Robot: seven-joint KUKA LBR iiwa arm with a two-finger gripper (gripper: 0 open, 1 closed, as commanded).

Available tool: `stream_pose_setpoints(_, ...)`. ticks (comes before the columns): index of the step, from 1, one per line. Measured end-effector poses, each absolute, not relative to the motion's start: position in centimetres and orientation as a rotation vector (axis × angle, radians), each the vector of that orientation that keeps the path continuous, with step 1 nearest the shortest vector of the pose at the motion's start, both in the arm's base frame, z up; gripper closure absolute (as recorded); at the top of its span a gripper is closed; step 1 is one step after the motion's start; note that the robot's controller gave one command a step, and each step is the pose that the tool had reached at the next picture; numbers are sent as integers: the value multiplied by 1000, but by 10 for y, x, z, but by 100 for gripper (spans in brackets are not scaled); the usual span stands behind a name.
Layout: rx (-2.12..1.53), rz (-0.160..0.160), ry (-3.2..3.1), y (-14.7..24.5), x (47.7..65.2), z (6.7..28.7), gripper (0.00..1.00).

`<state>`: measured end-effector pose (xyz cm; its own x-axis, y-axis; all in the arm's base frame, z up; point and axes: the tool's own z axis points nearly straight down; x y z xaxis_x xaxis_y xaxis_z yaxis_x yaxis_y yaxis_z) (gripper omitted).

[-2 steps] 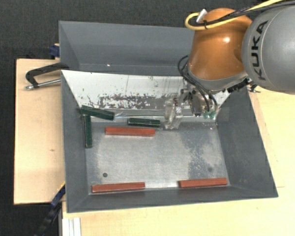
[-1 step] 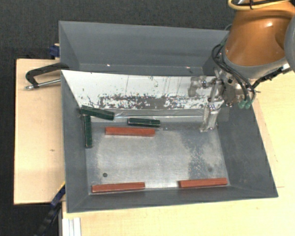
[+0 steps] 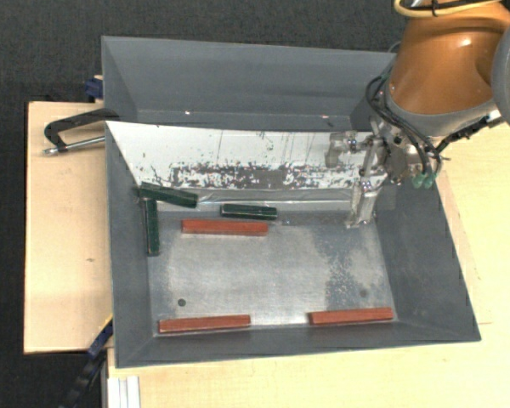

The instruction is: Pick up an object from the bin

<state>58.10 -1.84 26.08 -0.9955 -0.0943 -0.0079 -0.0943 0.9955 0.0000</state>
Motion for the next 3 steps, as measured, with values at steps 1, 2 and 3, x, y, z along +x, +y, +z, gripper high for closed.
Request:
stream_pose_setpoints(1,-222,0,3125,12,583,208,0)
stream_pose_setpoints(2,-216,2,3128,23,585,131,0)
stream_pose_setpoints(3,-127,1,3135,64,553,73,0)
